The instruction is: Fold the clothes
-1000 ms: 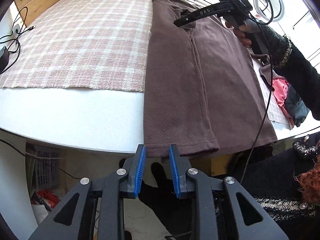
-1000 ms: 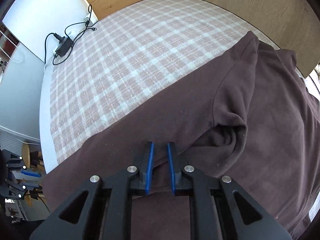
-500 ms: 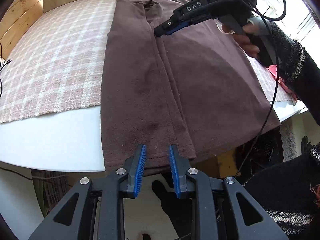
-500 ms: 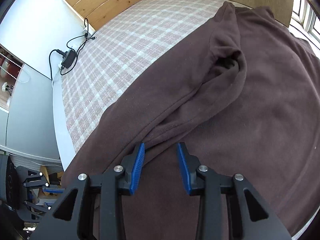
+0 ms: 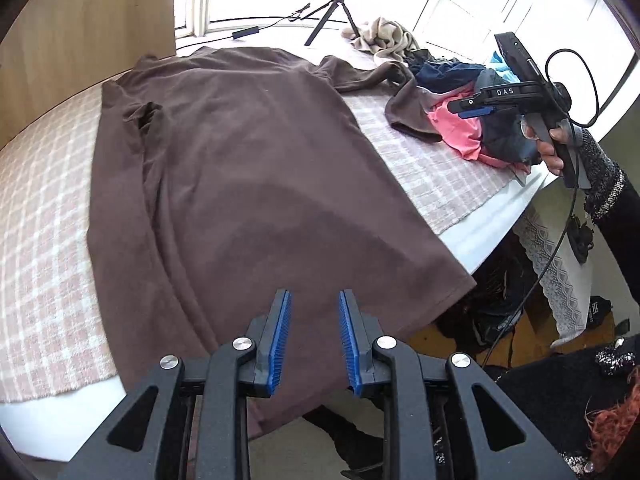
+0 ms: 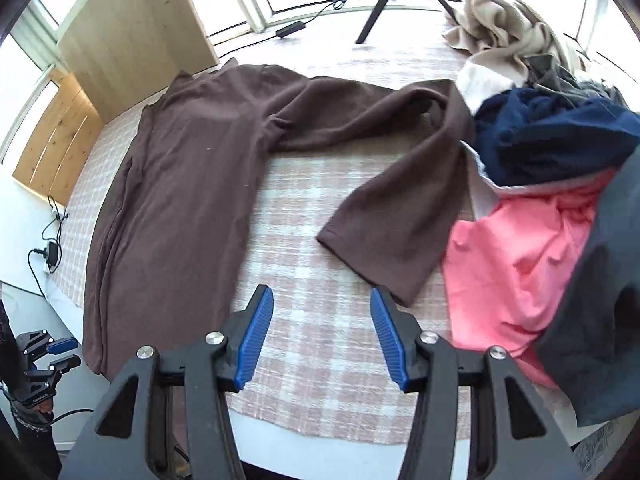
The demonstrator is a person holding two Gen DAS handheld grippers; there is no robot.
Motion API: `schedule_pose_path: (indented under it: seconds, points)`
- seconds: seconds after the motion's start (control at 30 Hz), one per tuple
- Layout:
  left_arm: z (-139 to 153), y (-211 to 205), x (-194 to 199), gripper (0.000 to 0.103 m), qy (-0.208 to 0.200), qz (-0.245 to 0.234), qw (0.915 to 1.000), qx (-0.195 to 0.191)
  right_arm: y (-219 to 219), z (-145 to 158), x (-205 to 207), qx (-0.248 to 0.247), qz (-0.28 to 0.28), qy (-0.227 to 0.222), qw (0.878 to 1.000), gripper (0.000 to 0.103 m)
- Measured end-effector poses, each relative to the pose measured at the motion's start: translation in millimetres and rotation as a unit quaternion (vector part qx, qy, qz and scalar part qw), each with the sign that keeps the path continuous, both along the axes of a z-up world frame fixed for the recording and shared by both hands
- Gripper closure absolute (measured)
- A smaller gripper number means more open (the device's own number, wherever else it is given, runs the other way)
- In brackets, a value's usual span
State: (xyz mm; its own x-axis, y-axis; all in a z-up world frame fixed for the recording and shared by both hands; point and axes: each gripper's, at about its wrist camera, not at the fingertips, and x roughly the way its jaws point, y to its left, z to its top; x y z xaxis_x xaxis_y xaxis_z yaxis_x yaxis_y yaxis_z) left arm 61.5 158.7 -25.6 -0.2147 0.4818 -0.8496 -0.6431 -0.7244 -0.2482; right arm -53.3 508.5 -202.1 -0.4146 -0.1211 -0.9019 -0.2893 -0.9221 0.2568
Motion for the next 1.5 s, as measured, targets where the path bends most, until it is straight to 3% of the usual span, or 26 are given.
schedule_pose_path:
  seconds: [0.13,0.3,0.4,0.5,0.6,0.63,0.7,0.77,0.83,0.9,0.97,1.03,1.17,1.33,1.43,1.5]
  points:
    - [7,109,-23,0.074,0.012,-0.069,0.9974,0.015,45,22,-7,0.032,0.005,0.019,0.999,0.053]
    - [5,255,-44,0.070,0.033,-0.128,0.9912,0.006,82,31,-47,0.052,0.042,0.025,0.997,0.053]
    - [-7,325,-46,0.069,0.048,-0.167,0.9847,-0.016,103,34,-74,0.056,0.068,0.021,0.996,0.053]
    - [-26,368,-51,0.069,0.059,-0.186,0.9794,-0.051,120,34,-103,0.057,0.093,0.017,0.994,0.053]
    - [-47,378,-68,0.073,0.043,-0.169,0.9827,-0.061,132,30,-132,0.065,0.116,0.011,0.991,0.053]
    - [-52,376,-75,0.086,0.028,-0.159,0.9854,-0.053,133,28,-140,0.063,0.125,0.009,0.990,0.053]
    - [-58,368,-88,0.099,-0.013,-0.126,0.9917,-0.022,134,21,-157,0.055,0.143,0.005,0.988,0.053]
    - [-46,355,-88,0.100,-0.061,-0.101,0.9925,0.031,133,13,-173,0.043,0.162,-0.002,0.986,0.053]
    - [-25,343,-79,0.100,-0.102,-0.085,0.9868,0.093,128,4,-189,0.041,0.182,-0.009,0.982,0.053]
    - [7,339,-53,0.100,-0.127,-0.117,0.9721,0.159,119,-6,-205,0.040,0.208,-0.014,0.977,0.053]
    - [31,343,-25,0.100,-0.109,-0.155,0.9679,0.166,108,-17,-217,0.034,0.230,-0.020,0.972,0.053]
    - [38,349,-12,0.100,-0.095,-0.161,0.9708,0.151,98,-28,-222,0.024,0.246,-0.031,0.969,0.052]
    - [35,340,-19,0.100,-0.137,-0.114,0.9621,0.207,77,-51,-234,0.003,0.277,-0.053,0.959,0.052]
    - [33,342,-11,0.100,-0.134,-0.101,0.9627,0.213,51,-80,-248,-0.023,0.315,-0.079,0.945,0.053]
    - [33,339,-8,0.100,-0.133,-0.090,0.9629,0.217,54,-79,-249,-0.063,0.312,-0.089,0.944,0.102]
    - [36,326,-9,0.100,-0.129,-0.067,0.9630,0.227,58,-67,-251,-0.045,0.305,-0.074,0.949,0.101]
